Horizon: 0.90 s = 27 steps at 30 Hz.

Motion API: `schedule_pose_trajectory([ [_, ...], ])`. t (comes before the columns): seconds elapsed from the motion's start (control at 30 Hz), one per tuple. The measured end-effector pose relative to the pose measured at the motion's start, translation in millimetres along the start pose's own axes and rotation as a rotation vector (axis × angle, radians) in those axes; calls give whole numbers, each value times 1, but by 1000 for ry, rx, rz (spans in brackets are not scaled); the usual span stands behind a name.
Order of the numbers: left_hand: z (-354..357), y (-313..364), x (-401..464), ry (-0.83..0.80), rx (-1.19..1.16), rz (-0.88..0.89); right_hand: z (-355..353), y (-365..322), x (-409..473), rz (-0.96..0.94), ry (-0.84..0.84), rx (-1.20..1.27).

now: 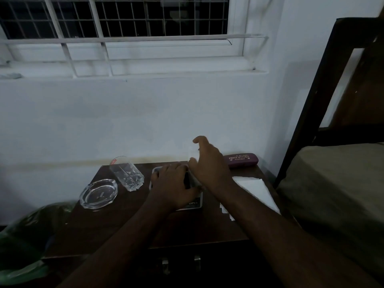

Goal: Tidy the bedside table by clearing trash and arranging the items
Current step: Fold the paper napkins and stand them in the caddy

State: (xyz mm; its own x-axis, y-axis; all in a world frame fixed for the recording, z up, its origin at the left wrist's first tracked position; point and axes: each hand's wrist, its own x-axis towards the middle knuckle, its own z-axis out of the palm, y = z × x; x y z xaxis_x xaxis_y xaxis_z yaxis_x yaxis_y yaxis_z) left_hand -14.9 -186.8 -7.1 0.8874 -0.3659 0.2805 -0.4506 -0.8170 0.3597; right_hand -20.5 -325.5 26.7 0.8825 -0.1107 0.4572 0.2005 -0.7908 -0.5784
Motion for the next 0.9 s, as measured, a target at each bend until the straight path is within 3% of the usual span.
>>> schedule_pose_trajectory([
  [0.1, -2, 9, -5, -1, -2, -21, -2, 1, -3, -16, -58, -30],
  [0.2, -5, 26, -19, 55, -32, -102, -30, 7, 10, 100, -44, 174],
  [0.3, -3, 39, -36, 389, -117, 8, -67, 42, 24, 233, 30, 386],
  [0.37, 6, 46, -45, 578, -131, 148, -81, 76, 23, 207, 111, 278],
  [0.43, 24, 56, -51, 482, -106, 333, -85, 109, 18, 185, 43, 61],
  [0.5, 51, 64, -55, 258, -71, 466, -81, 135, 15, 178, -154, -92],
  [0.6, 84, 67, -49, 50, -95, 384, -73, 154, 10, 129, -431, -222],
  [0.7, 97, 67, -35, 14, -110, 324, -67, 157, 10, 41, -572, -287],
  [0.9, 105, 66, -29, 31, -88, 322, -54, 152, 14, 19, -670, -429],
])
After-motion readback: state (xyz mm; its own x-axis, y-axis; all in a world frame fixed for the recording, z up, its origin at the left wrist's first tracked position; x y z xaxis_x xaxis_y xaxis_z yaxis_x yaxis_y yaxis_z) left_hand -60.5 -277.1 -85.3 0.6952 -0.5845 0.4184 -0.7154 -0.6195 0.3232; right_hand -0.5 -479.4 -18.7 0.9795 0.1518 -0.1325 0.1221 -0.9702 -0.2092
